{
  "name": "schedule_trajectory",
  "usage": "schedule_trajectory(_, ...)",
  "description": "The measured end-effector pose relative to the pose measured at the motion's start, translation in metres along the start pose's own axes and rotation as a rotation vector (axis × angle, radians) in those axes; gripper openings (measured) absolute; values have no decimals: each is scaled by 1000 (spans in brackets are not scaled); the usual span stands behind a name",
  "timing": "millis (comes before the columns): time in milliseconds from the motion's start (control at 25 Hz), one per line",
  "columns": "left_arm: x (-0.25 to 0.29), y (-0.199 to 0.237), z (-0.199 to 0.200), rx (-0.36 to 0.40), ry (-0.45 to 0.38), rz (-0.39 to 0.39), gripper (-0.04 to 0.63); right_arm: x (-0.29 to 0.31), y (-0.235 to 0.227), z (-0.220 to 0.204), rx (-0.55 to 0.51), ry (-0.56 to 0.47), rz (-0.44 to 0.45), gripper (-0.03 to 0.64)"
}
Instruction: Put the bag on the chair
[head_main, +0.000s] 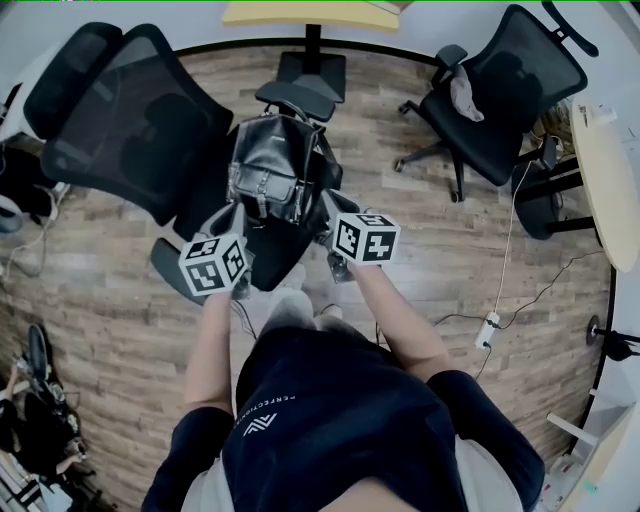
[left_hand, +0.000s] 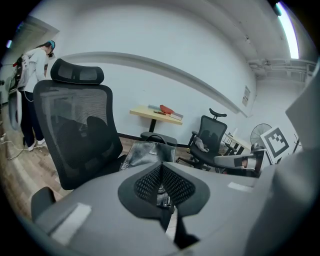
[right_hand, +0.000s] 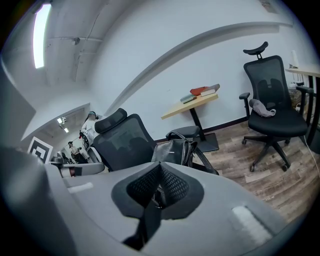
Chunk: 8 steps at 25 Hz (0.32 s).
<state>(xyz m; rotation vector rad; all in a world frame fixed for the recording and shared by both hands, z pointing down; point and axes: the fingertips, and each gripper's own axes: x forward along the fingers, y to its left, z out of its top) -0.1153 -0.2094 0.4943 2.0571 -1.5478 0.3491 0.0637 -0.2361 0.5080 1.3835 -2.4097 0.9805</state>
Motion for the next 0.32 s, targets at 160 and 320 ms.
schedule_trajectory(160, -1, -1, -1, -14, 5, -3, 11, -2, 1, -1, -4, 1, 0, 2)
schedule_trajectory(320, -3, -6, -4, -19, 8, -11, 11, -6, 1, -2, -8, -2, 2, 2)
